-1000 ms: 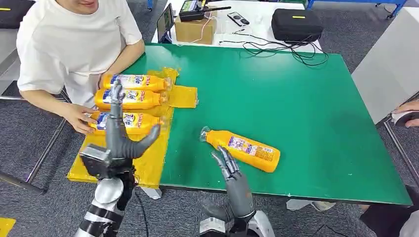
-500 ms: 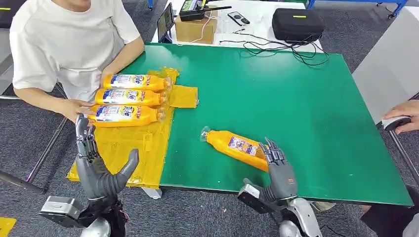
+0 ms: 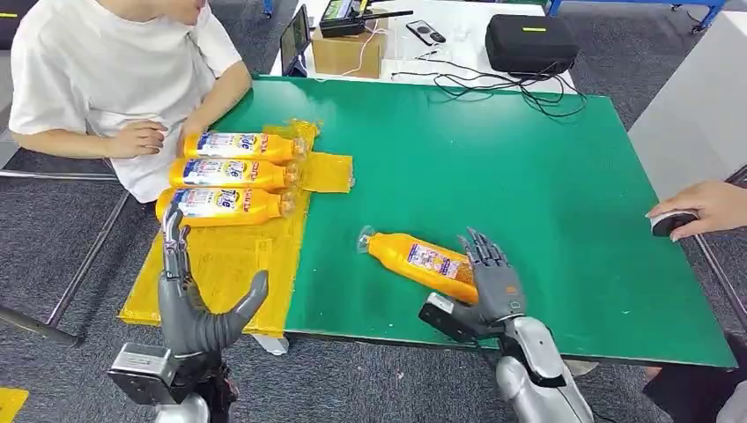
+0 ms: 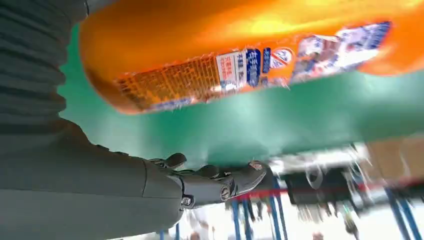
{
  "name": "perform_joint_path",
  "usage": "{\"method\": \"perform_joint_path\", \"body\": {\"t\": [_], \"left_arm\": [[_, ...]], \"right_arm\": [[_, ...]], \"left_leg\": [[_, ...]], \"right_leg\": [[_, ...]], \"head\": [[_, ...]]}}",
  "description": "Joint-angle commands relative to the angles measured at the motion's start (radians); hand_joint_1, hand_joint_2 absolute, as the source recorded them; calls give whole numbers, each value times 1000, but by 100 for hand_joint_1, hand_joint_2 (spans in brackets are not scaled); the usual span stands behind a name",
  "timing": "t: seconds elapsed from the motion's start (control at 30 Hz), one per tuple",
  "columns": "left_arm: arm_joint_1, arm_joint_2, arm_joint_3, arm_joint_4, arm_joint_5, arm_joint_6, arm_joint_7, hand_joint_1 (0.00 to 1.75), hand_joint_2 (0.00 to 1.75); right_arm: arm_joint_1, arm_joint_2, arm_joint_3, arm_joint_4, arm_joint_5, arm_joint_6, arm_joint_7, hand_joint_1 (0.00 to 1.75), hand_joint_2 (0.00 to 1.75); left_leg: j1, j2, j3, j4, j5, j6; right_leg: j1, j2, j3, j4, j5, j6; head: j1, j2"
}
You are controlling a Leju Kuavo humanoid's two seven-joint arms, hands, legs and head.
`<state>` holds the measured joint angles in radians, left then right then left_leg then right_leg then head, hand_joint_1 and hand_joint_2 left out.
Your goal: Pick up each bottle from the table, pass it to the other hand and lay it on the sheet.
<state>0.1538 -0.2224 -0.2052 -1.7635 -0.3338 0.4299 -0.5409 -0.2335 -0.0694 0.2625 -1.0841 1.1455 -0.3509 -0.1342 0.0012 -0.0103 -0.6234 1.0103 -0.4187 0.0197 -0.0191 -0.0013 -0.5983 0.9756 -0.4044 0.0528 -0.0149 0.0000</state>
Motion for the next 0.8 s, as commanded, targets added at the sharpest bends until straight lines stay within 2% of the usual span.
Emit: {"method": "perform_joint_path", "body": {"t": [0.03,0.13,0.2,0.37,0.47,0.6,0.67,0.77,0.8], "left_arm": [[-55,32,1,94,-4,5,17,0,175],[-54,32,1,93,-4,5,17,0,175],[-57,43,0,104,-12,-4,44,0,175],[-49,43,20,139,-51,0,69,0,175],[-45,49,29,136,-69,-14,95,0,175],[-57,54,48,158,-59,-48,117,0,175],[-54,49,67,167,-38,-82,144,0,175],[-50,41,75,176,-53,-76,133,0,175],[-50,38,76,182,-53,-74,132,0,175]], "right_arm": [[-124,-4,32,203,-23,23,11,0,175],[-122,-2,33,205,-23,23,11,0,175],[-160,-3,39,272,-45,87,36,0,175],[-255,13,63,430,-6,110,94,0,175],[-304,28,87,500,11,205,154,0,175],[-355,39,81,568,-22,236,163,0,175],[-388,45,98,631,-30,309,188,0,175],[-396,49,101,670,-42,337,205,0,175],[-394,48,102,678,-46,340,206,51,175]], "left_leg": [[0,1,5,-1,-1,-1],[1,2,5,-1,-2,-1],[1,2,6,-1,-2,-1],[0,3,6,-2,-1,-1],[0,5,5,-1,-2,-1],[0,4,5,-1,-1,-1],[0,5,7,-1,-1,-1],[1,5,9,-2,-1,-2],[1,5,11,-2,-1,-2]], "right_leg": [[1,1,5,-1,-1,-3],[1,1,5,-1,-1,-2],[1,1,5,-1,-1,-2],[0,3,5,-1,-1,-2],[0,5,4,-1,0,-2],[0,3,4,-1,0,-2],[1,3,5,-1,0,-2],[1,2,7,-1,0,-3],[2,2,8,-2,0,-4]], "head": [[0,0],[0,0],[0,0],[0,0],[0,0],[0,0],[0,0],[0,0],[0,0]]}}
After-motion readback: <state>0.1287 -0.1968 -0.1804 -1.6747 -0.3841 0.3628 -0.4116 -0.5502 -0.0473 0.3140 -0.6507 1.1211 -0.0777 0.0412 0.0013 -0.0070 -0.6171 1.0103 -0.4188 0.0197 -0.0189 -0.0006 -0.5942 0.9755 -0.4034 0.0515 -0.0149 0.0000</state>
